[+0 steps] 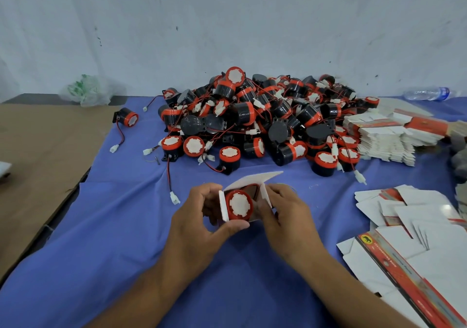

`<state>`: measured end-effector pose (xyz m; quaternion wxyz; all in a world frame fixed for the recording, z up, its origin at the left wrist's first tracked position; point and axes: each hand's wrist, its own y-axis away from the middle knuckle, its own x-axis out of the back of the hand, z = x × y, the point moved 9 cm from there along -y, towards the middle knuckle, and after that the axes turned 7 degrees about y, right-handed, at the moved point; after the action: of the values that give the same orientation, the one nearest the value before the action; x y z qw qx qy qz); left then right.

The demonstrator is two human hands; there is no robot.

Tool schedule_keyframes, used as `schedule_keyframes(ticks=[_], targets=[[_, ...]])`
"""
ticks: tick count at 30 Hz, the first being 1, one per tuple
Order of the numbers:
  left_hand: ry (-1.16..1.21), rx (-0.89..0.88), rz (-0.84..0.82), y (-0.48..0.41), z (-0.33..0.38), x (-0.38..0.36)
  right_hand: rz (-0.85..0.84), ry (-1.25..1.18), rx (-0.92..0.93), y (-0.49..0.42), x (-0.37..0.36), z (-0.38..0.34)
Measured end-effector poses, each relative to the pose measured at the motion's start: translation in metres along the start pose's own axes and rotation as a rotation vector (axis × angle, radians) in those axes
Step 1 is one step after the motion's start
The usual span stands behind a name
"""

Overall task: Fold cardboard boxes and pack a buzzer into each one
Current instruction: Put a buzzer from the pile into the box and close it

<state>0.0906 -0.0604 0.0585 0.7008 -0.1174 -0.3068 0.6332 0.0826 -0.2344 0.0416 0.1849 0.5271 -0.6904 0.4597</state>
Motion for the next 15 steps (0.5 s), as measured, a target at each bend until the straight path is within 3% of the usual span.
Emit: schedule_keyframes(ticks=[5,15], targets=[[-0.28,-0.168,-0.022,-0.004,0.008,-0.003,-0.014,-0.061,0.161,0.0,-0.001,-0.017],[-0.289,-0.045,-0.183,-0.003,-0.016,-0.016,-0.061,-0.153,0.077,-0.003,-0.01,-0.002]])
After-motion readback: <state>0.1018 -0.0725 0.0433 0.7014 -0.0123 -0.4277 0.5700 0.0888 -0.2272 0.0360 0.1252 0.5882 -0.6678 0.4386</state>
